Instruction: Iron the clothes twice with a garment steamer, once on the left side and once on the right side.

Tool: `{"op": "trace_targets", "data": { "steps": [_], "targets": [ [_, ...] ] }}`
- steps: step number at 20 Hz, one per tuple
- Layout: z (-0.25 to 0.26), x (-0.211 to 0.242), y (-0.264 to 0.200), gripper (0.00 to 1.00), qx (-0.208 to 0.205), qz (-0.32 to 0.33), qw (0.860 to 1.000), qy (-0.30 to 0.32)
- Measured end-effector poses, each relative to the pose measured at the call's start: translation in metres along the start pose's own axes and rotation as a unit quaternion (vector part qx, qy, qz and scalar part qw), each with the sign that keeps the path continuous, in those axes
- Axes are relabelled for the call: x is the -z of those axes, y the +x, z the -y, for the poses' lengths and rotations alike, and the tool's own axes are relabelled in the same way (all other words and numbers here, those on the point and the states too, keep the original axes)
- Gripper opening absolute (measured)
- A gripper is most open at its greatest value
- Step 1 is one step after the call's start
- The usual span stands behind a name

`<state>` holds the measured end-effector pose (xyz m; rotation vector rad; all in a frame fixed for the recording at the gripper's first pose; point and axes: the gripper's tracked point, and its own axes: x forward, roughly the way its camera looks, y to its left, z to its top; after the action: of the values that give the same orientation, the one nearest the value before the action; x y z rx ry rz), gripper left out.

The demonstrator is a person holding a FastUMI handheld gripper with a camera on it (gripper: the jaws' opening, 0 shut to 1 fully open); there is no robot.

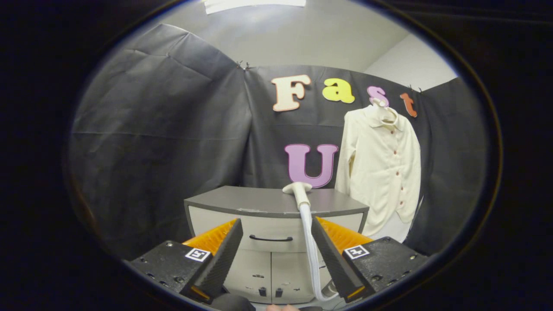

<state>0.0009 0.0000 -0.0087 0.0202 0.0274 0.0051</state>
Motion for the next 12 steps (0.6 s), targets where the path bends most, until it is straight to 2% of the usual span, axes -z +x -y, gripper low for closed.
{"op": "trace_targets", "data": {
  "steps": [12],
  "targets": [
    [0.007,0.006,0.0087,0.97,0.009,-0.005,1.0,-0.001]
  ]
}}
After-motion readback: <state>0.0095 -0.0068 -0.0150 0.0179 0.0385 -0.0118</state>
